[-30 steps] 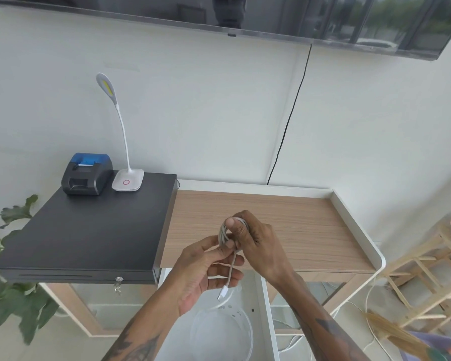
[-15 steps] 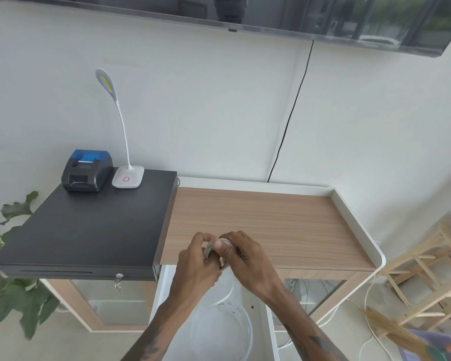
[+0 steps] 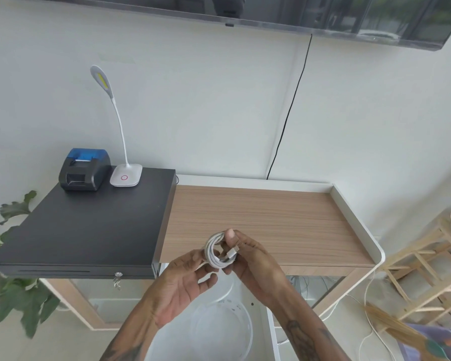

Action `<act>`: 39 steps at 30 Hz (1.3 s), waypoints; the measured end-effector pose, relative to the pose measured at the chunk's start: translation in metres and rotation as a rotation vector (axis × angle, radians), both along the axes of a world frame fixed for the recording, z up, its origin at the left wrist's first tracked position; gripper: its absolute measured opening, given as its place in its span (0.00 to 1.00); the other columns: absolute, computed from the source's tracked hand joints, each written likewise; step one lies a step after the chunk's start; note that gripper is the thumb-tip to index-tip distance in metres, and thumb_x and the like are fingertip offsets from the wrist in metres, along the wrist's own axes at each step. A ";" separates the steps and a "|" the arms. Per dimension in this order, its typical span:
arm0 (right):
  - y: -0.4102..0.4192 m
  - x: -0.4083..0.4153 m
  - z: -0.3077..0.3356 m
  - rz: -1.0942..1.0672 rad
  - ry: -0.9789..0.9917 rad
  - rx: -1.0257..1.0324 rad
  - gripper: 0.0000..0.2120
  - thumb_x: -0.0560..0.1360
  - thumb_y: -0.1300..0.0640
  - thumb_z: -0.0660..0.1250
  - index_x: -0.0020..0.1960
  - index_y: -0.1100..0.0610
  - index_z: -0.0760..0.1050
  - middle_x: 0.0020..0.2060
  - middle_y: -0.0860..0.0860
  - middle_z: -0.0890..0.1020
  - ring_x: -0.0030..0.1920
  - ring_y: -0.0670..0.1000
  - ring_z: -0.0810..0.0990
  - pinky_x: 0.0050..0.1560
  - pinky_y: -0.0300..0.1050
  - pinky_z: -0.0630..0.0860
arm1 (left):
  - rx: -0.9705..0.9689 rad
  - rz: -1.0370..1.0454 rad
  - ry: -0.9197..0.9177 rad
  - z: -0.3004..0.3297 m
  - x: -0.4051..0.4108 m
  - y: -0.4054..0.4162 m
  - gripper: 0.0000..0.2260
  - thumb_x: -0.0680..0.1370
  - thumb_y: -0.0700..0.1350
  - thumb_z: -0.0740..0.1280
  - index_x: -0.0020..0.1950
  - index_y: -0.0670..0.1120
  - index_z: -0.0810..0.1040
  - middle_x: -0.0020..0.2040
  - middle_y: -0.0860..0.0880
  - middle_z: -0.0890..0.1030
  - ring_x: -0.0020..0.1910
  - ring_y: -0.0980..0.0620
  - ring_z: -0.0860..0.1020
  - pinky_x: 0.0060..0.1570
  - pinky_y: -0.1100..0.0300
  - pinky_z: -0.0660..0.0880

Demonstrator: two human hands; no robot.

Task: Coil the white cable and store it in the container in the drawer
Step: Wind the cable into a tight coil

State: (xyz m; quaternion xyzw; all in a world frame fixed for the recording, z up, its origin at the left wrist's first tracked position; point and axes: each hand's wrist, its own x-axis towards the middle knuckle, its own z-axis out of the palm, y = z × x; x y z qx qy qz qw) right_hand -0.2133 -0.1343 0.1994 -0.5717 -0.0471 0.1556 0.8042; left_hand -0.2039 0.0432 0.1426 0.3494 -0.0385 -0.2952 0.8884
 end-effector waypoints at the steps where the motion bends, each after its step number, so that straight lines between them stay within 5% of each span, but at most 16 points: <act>1: 0.002 -0.001 0.002 0.048 0.011 0.058 0.16 0.81 0.50 0.64 0.46 0.62 0.79 0.38 0.55 0.80 0.34 0.49 0.77 0.36 0.39 0.75 | -0.041 0.026 0.003 -0.002 -0.001 -0.001 0.24 0.65 0.45 0.83 0.55 0.35 0.81 0.54 0.37 0.82 0.52 0.40 0.80 0.52 0.50 0.81; 5: 0.007 -0.001 0.007 0.099 0.029 0.111 0.16 0.81 0.50 0.64 0.48 0.64 0.79 0.38 0.55 0.80 0.34 0.48 0.78 0.37 0.39 0.75 | -0.112 0.156 -0.013 0.001 -0.003 -0.005 0.27 0.69 0.44 0.79 0.62 0.34 0.76 0.60 0.34 0.80 0.59 0.36 0.79 0.56 0.47 0.80; 7: 0.006 0.000 0.007 0.078 0.030 0.121 0.15 0.80 0.50 0.66 0.46 0.62 0.80 0.37 0.54 0.80 0.34 0.48 0.77 0.35 0.38 0.74 | -0.015 0.262 -0.081 0.009 -0.001 -0.007 0.19 0.73 0.44 0.75 0.59 0.36 0.77 0.59 0.34 0.80 0.59 0.36 0.79 0.53 0.49 0.80; 9: 0.004 0.002 0.006 0.023 0.022 0.089 0.14 0.77 0.48 0.69 0.40 0.58 0.81 0.34 0.52 0.78 0.33 0.48 0.75 0.33 0.38 0.73 | 0.238 0.379 -0.246 0.018 0.000 -0.008 0.07 0.77 0.43 0.70 0.49 0.40 0.80 0.50 0.38 0.85 0.50 0.41 0.84 0.49 0.55 0.81; 13: -0.001 0.003 0.001 -0.069 -0.061 -0.085 0.14 0.76 0.46 0.69 0.41 0.56 0.83 0.33 0.51 0.73 0.33 0.49 0.70 0.36 0.40 0.67 | 0.894 0.561 -0.662 0.027 0.001 0.001 0.09 0.81 0.52 0.65 0.45 0.52 0.81 0.42 0.52 0.84 0.41 0.56 0.81 0.44 0.67 0.75; 16: -0.005 0.002 0.002 -0.150 -0.173 -0.309 0.13 0.77 0.44 0.69 0.40 0.52 0.82 0.34 0.49 0.73 0.36 0.49 0.70 0.40 0.42 0.68 | 1.077 0.543 -0.784 0.025 0.000 0.008 0.09 0.81 0.50 0.64 0.44 0.52 0.81 0.38 0.56 0.82 0.38 0.57 0.78 0.37 0.72 0.71; 18: -0.008 0.004 -0.002 -0.260 -0.307 -0.538 0.14 0.78 0.43 0.67 0.40 0.52 0.82 0.35 0.48 0.73 0.38 0.48 0.71 0.42 0.43 0.69 | 0.996 0.409 -0.581 0.023 -0.007 0.008 0.09 0.81 0.47 0.66 0.43 0.49 0.83 0.33 0.56 0.79 0.32 0.60 0.75 0.36 0.73 0.72; 20: -0.009 0.006 -0.008 -0.349 -0.457 -0.718 0.16 0.78 0.44 0.66 0.41 0.54 0.82 0.33 0.49 0.70 0.38 0.48 0.71 0.43 0.40 0.69 | 0.614 0.260 -0.171 0.023 -0.017 0.004 0.06 0.78 0.43 0.69 0.45 0.45 0.86 0.35 0.50 0.81 0.32 0.55 0.78 0.39 0.64 0.79; 23: -0.006 0.007 -0.015 -0.467 -0.553 -0.730 0.12 0.77 0.48 0.67 0.46 0.53 0.86 0.32 0.51 0.71 0.37 0.45 0.70 0.40 0.32 0.68 | 0.243 0.207 0.179 0.022 -0.029 -0.004 0.08 0.72 0.38 0.73 0.50 0.38 0.86 0.44 0.41 0.85 0.36 0.49 0.83 0.42 0.53 0.83; 28: 0.005 0.003 -0.026 -0.536 -0.544 -0.732 0.07 0.77 0.52 0.70 0.50 0.53 0.86 0.34 0.51 0.73 0.39 0.48 0.73 0.41 0.34 0.71 | 0.129 0.343 0.254 0.023 -0.038 -0.021 0.17 0.68 0.34 0.75 0.56 0.34 0.81 0.48 0.35 0.86 0.43 0.43 0.87 0.41 0.54 0.84; 32: 0.008 -0.005 -0.026 -0.481 -0.442 -0.651 0.09 0.78 0.48 0.68 0.48 0.50 0.86 0.34 0.46 0.72 0.39 0.43 0.72 0.42 0.31 0.70 | 0.367 0.502 0.153 0.015 -0.037 -0.029 0.17 0.67 0.44 0.79 0.53 0.41 0.83 0.44 0.42 0.87 0.37 0.47 0.84 0.41 0.54 0.84; 39: 0.014 -0.017 -0.035 -0.409 -0.255 -0.545 0.12 0.80 0.48 0.65 0.47 0.50 0.86 0.33 0.49 0.74 0.38 0.41 0.71 0.44 0.31 0.70 | 0.582 0.594 -0.122 0.005 -0.027 -0.039 0.16 0.70 0.49 0.78 0.52 0.44 0.78 0.47 0.46 0.86 0.45 0.47 0.87 0.43 0.55 0.84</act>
